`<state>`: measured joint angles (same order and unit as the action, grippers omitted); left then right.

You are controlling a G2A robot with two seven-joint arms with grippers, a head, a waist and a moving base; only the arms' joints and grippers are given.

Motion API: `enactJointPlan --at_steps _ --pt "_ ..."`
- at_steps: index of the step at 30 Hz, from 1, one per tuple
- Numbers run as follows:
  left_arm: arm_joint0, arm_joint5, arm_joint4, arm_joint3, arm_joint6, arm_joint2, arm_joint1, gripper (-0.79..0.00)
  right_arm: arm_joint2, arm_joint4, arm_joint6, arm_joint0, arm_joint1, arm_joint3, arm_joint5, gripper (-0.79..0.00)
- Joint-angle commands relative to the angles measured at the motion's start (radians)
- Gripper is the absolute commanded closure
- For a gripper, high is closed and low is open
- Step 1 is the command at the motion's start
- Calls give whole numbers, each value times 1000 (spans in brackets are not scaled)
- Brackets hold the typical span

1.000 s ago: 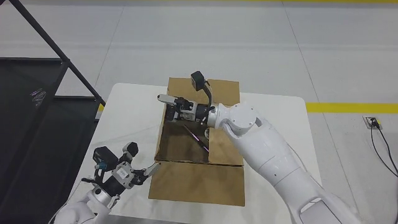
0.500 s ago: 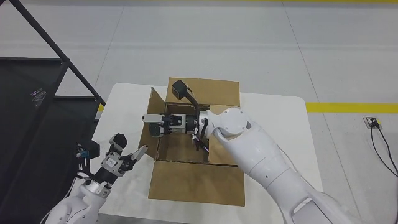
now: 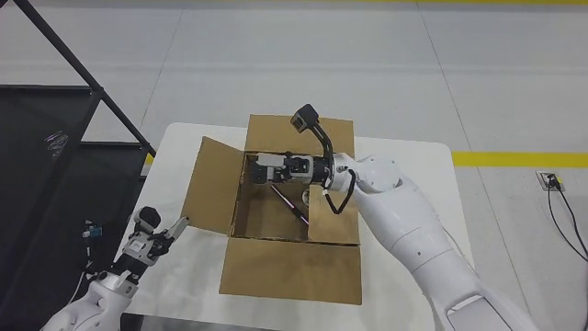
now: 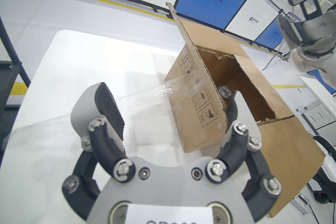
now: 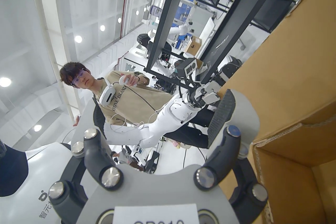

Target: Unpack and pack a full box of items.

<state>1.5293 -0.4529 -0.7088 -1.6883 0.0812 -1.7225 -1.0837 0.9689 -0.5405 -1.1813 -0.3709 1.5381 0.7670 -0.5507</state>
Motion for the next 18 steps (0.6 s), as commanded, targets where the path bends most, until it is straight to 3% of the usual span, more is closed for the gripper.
enactJointPlan --at_steps 1,9,18 --pt "-3 2 -2 27 21 0 1 -785 36 18 12 -24 -18 34 10 -785" --pt "-30 15 -26 117 48 20 0 -785 125 70 39 -115 -63 178 59 -785" --pt "-58 26 -60 172 55 34 1 -785 160 96 55 -166 -84 260 98 -785"
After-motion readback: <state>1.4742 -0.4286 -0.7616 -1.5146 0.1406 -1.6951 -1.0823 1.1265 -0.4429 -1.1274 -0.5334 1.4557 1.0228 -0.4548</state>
